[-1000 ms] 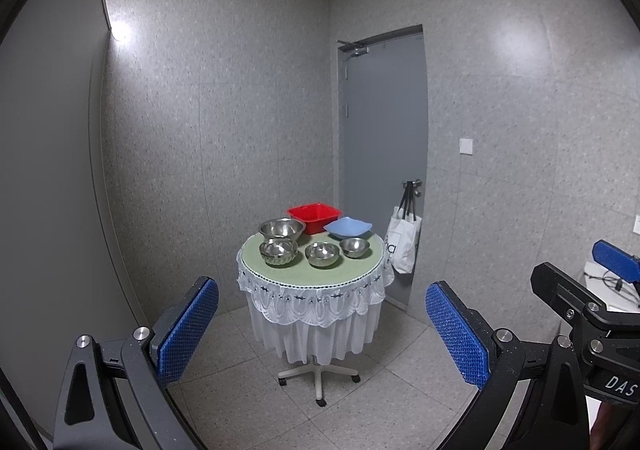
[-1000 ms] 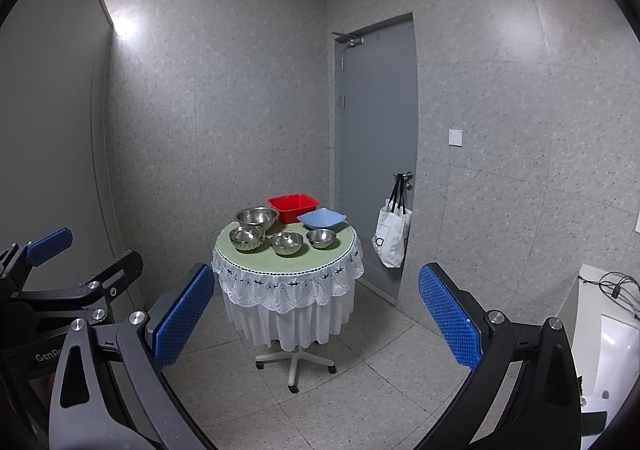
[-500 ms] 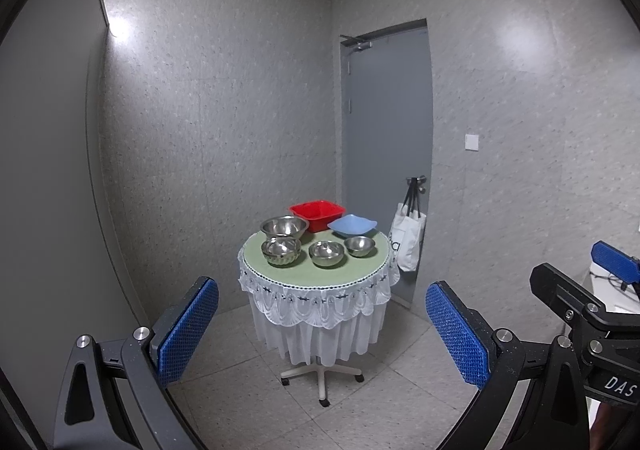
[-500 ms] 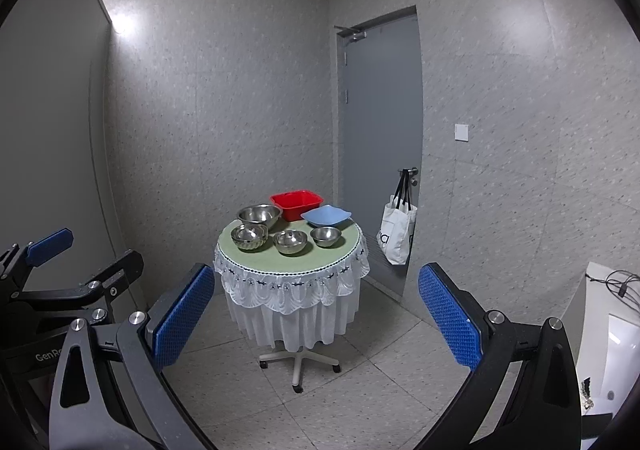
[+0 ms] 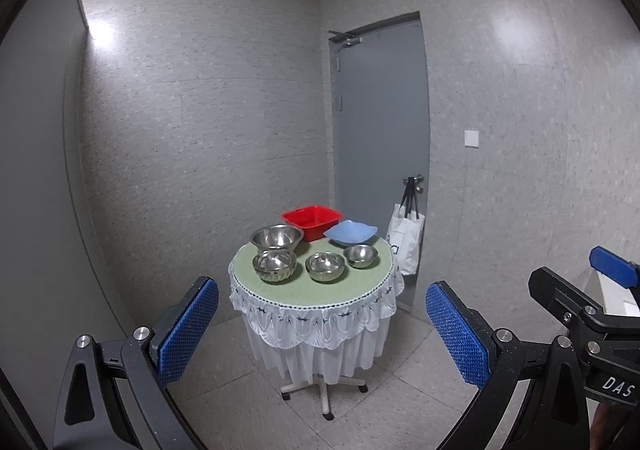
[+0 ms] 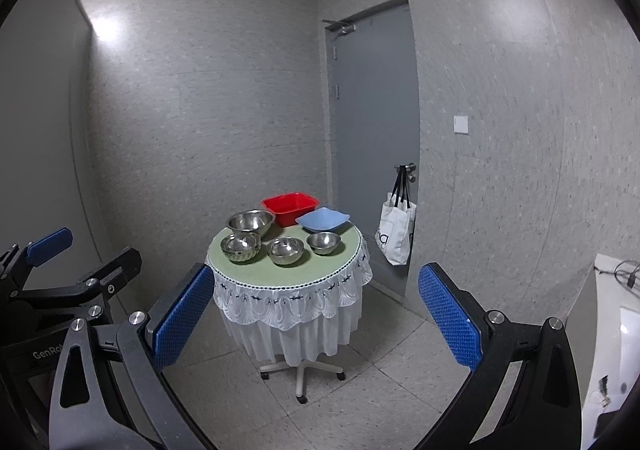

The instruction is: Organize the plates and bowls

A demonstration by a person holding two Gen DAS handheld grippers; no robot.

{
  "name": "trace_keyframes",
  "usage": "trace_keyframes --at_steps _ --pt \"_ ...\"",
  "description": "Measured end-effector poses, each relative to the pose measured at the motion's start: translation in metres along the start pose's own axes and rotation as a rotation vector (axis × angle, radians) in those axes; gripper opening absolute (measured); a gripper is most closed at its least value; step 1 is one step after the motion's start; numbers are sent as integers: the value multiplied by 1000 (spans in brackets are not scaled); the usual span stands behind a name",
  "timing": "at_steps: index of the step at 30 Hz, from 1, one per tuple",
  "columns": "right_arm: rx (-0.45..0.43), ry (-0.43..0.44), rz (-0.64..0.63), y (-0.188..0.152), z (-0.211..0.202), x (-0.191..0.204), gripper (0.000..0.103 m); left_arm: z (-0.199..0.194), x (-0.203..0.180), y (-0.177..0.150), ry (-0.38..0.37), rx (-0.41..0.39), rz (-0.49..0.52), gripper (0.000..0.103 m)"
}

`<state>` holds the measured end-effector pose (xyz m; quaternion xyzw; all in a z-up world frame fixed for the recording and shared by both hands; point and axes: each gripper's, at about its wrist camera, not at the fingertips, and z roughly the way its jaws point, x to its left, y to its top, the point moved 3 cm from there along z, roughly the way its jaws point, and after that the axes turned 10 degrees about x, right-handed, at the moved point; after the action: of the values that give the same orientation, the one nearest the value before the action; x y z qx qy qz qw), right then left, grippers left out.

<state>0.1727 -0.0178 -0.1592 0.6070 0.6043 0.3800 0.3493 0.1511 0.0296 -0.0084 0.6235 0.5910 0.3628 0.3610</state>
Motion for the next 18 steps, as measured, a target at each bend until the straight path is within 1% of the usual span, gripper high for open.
trace_keyframes --at_steps 7,11,13,14,15,18 --pt "0 -19 36 22 45 9 103 71 35 33 -17 15 32 102" --pt "-3 -26 47 33 70 18 103 113 56 46 -24 40 25 102" --pt "6 -20 45 38 83 22 103 128 58 55 -26 51 20 102" --pt "15 -19 39 43 91 24 103 143 64 61 -29 57 15 102" --pt "22 -21 33 47 100 26 103 147 62 67 -26 57 16 102" --pt "32 -15 27 58 125 28 103 180 67 82 -17 66 2 102"
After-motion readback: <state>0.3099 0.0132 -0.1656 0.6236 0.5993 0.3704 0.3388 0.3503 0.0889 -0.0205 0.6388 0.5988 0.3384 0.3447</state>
